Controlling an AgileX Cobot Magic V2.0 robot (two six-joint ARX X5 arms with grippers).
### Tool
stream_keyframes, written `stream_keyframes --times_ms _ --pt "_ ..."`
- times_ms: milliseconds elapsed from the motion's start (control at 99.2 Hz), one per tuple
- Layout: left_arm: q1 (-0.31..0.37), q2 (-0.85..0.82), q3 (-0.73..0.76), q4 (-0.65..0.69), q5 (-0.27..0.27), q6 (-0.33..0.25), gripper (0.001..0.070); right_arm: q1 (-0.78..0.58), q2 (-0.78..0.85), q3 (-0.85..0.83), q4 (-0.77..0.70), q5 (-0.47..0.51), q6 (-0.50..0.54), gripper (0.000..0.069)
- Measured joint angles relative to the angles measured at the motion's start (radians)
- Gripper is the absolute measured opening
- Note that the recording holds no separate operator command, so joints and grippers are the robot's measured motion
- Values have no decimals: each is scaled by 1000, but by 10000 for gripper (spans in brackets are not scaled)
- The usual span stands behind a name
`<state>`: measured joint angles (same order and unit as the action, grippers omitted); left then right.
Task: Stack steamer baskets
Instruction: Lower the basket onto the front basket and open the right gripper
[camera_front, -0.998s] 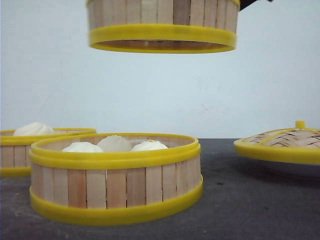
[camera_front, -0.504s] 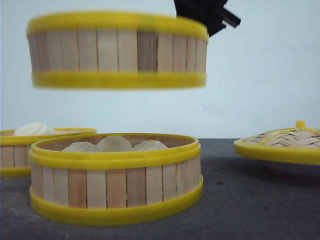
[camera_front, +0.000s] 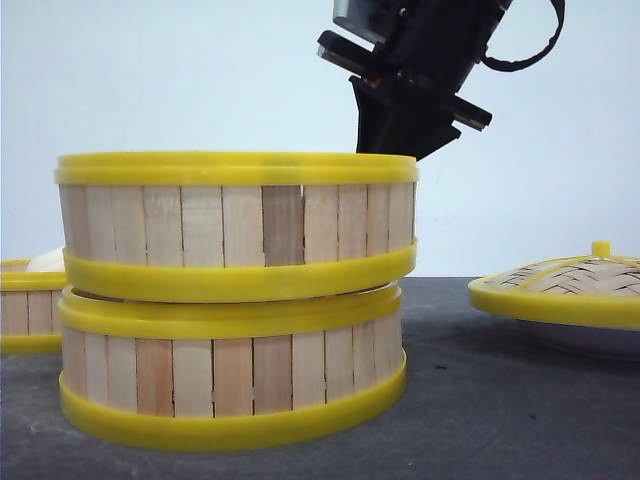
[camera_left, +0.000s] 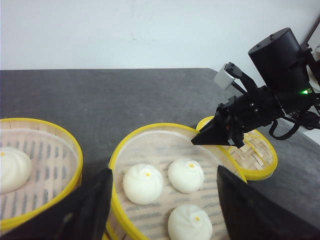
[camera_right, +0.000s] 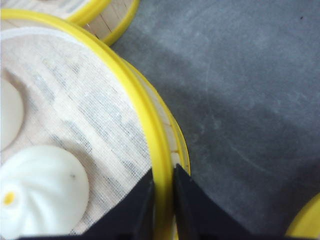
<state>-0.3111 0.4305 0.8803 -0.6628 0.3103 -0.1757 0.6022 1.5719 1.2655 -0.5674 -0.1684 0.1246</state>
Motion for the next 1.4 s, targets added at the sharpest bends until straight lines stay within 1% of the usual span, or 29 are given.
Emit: stream_keyframes --times_ms 202,565,837,1402 --pt "0 0 0 0 0 0 397 6 6 0 42 -1 20 35" --pt "0 0 0 -12 0 0 397 19 63 0 38 -6 26 35" --pt "0 0 0 -29 0 0 397 19 66 0 41 14 33 35" --pt "0 0 0 -30 0 4 397 -1 75 0 37 23 38 34"
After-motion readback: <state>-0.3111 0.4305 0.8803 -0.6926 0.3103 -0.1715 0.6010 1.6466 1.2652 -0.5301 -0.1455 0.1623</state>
